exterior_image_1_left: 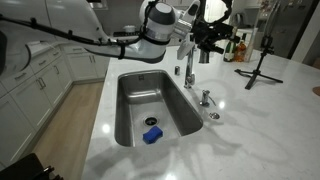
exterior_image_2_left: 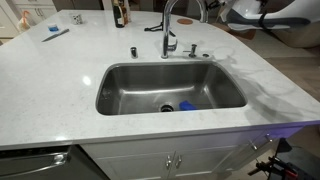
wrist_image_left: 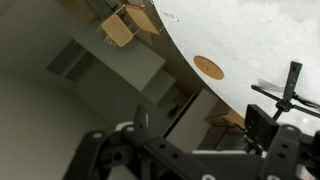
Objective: Move the faucet spout to the center
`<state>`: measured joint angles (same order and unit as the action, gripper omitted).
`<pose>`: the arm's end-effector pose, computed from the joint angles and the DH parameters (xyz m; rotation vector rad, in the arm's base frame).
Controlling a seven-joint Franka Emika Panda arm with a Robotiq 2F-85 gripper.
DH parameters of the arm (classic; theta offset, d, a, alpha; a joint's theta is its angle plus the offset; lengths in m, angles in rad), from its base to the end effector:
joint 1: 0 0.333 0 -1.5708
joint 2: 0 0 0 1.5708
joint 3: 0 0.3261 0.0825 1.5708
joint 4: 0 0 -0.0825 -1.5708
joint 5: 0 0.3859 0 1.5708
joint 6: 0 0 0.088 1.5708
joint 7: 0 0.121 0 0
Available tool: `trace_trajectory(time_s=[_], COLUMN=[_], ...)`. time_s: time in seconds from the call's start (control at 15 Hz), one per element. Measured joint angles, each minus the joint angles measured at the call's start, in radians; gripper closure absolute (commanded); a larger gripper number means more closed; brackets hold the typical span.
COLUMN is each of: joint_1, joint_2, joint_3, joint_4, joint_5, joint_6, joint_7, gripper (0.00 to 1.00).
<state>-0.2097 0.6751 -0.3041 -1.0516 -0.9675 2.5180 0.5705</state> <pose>0.7433 -0.3126 0.5492 1.9900 -0.3467 0.8750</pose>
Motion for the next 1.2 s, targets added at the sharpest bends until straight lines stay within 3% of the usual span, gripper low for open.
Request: trace_trajectory(time_s=[0.2, 0.4, 0.6, 0.8, 0.93, 1.07, 1.2], joint_1=[-0.032, -0.089, -0.160, -0.230, -0.244, -0.258, -0.293], joint_2=[0.020, 0.017, 0.005, -0.005, -0.005, -0.005, -0.008], joint_3=[0.011, 0.076, 0.189, 0.350, 0.413, 0.478, 0.568], joint_4=[0.022, 0.029, 0.033, 0.033, 0.033, 0.033, 0.035], joint_5=[0.018, 0.126, 0.267, 0.424, 0.602, 0.751, 0.811], joint_6=[0.077, 0.150, 0.184, 0.186, 0.183, 0.155, 0.094], joint_7=[0.000, -0.034, -0.147, -0.308, -0.469, -0.620, -0.706], gripper=[0.00, 0.00, 0.00, 0.00, 0.00, 0.00, 0.00])
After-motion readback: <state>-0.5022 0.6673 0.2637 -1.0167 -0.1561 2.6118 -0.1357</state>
